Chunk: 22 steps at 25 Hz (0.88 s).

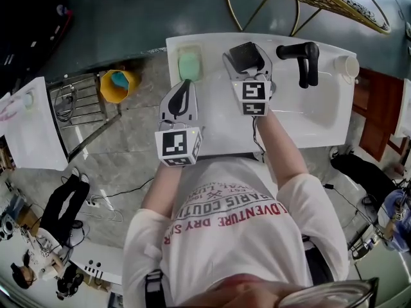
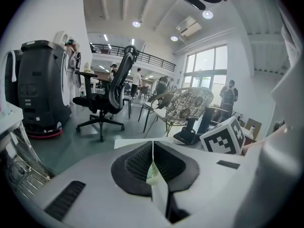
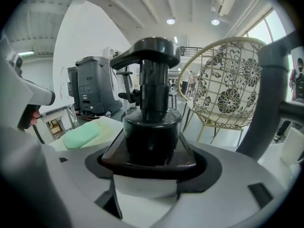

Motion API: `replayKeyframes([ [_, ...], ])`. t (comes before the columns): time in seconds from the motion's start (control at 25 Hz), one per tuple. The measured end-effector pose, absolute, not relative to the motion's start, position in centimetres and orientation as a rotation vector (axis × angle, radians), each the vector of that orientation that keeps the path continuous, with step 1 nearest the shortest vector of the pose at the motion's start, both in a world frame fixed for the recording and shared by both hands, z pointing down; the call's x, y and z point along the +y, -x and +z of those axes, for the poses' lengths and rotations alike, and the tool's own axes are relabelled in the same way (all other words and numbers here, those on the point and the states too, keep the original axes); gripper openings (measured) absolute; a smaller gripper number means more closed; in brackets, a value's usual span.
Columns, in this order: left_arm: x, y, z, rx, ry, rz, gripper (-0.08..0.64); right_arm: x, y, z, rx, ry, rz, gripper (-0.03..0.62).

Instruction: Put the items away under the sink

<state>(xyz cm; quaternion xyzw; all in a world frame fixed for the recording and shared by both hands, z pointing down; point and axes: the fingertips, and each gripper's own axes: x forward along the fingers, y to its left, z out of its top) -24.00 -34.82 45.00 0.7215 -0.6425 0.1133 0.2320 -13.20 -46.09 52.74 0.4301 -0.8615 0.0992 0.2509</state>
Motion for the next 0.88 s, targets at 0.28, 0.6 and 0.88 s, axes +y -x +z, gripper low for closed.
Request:
replayKeyframes([
  [0.28, -33.7, 23.8, 42.5, -1.729, -2.063, 0.301, 0.028, -43.4, 13.1, 49.2, -2.359, -1.163, 0.221, 0.379],
  [0.6, -29.4, 22.6, 39.2, -1.662, -2.174, 0.273, 0.028, -36.7, 12.1, 42.8, -2.396, -1.279, 0.298, 0.379],
  [0.88, -25.4, 21.2, 37.8, -1.523, -2.284, 0.285, 0.028, -30.6, 10.9, 39.0, -2.383, -1.390, 0.327, 0.379],
])
